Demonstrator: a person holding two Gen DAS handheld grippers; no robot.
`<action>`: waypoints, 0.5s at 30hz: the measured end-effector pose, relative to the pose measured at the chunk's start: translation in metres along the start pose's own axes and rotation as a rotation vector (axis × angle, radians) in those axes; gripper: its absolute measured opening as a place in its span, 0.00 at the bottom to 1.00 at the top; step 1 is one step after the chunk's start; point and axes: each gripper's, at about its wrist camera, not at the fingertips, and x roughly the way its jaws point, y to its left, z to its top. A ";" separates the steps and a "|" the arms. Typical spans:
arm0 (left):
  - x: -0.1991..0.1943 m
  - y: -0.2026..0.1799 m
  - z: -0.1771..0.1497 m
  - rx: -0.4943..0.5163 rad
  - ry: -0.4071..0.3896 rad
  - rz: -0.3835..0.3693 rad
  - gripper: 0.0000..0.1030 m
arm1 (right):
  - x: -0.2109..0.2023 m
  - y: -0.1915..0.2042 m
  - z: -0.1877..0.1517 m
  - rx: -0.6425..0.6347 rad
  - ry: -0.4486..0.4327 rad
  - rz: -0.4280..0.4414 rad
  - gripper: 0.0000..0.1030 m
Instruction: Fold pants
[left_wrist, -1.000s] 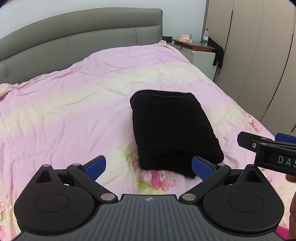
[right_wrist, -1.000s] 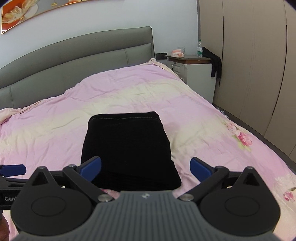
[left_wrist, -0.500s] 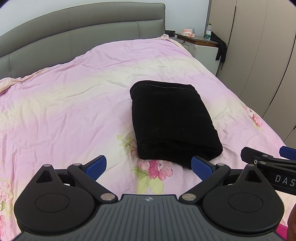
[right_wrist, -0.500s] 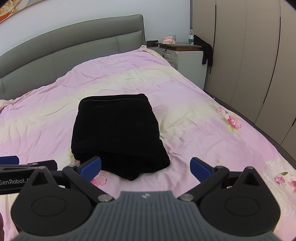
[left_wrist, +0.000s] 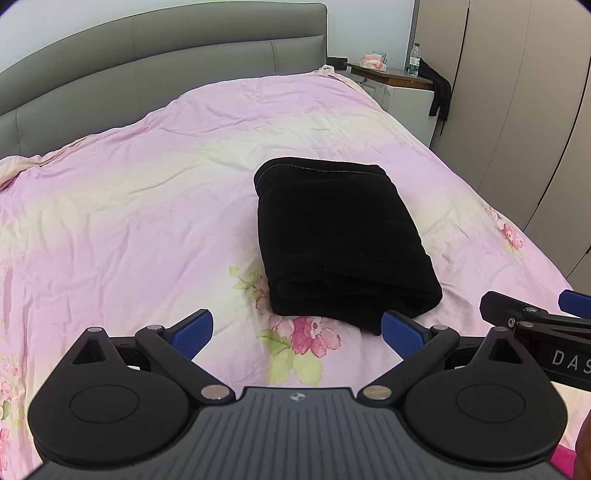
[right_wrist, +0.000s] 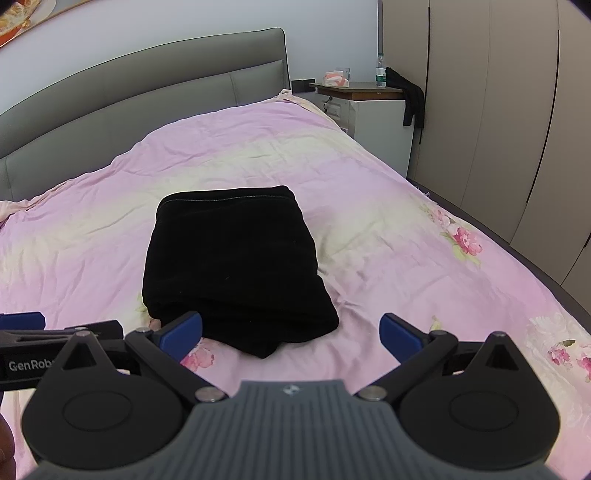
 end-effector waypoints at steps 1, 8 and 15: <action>0.000 0.001 0.000 0.000 -0.001 0.001 1.00 | 0.000 0.000 0.000 0.000 0.000 0.001 0.95; 0.000 0.000 0.001 0.000 -0.001 0.001 1.00 | 0.000 0.000 0.000 0.000 0.000 0.000 0.95; -0.001 0.001 0.001 0.001 0.000 0.001 1.00 | 0.001 0.000 0.000 -0.001 0.000 -0.001 0.95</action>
